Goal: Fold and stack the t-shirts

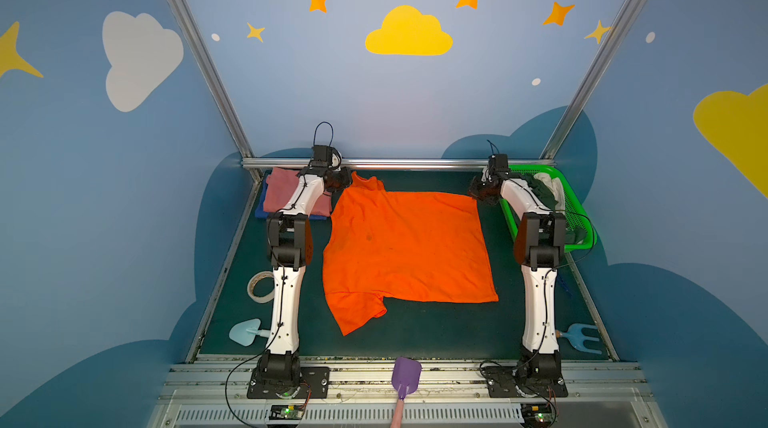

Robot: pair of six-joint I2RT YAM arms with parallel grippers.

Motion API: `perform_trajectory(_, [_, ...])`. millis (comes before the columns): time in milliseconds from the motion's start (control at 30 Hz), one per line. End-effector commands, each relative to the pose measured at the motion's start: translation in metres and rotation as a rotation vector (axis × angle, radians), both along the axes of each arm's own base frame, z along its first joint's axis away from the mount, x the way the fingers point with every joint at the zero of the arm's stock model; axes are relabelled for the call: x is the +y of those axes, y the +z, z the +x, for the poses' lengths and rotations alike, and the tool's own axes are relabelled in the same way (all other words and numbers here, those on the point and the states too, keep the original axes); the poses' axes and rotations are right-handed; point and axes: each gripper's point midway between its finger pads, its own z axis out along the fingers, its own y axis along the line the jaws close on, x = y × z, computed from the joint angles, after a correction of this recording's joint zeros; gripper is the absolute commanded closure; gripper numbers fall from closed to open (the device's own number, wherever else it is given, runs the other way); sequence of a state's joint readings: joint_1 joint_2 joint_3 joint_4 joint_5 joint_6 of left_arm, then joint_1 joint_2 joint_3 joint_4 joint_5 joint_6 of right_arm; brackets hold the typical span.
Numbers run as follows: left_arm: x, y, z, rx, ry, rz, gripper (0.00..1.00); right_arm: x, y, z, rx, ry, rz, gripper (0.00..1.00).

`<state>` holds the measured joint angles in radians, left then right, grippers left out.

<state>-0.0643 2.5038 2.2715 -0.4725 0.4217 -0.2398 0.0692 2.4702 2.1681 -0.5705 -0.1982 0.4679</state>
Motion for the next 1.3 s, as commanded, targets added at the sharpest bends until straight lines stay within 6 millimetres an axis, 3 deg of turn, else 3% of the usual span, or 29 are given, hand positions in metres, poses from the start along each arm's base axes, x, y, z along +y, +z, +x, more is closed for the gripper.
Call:
perform_trajectory(0, [-0.002,0.028,-0.001,-0.077,-0.023,0.003,0.95,0.004,0.040,0.000,-0.090,0.028,-0.031,1.00])
perform_trajectory(367, [0.002,0.030,-0.039,-0.095,-0.033,0.029,0.95,0.004,0.049,-0.040,-0.080,0.049,-0.068,1.00])
perform_trajectory(800, [0.023,0.015,-0.087,-0.067,0.002,0.122,0.95,-0.014,0.028,-0.094,0.004,0.029,-0.124,1.00])
perform_trajectory(1100, [0.040,0.012,-0.107,-0.080,0.065,0.177,0.95,-0.036,0.016,-0.118,0.047,-0.017,-0.152,1.00])
perform_trajectory(1267, [0.041,-0.001,-0.120,-0.044,0.062,0.190,0.95,-0.035,0.005,-0.126,0.082,-0.002,-0.149,1.00])
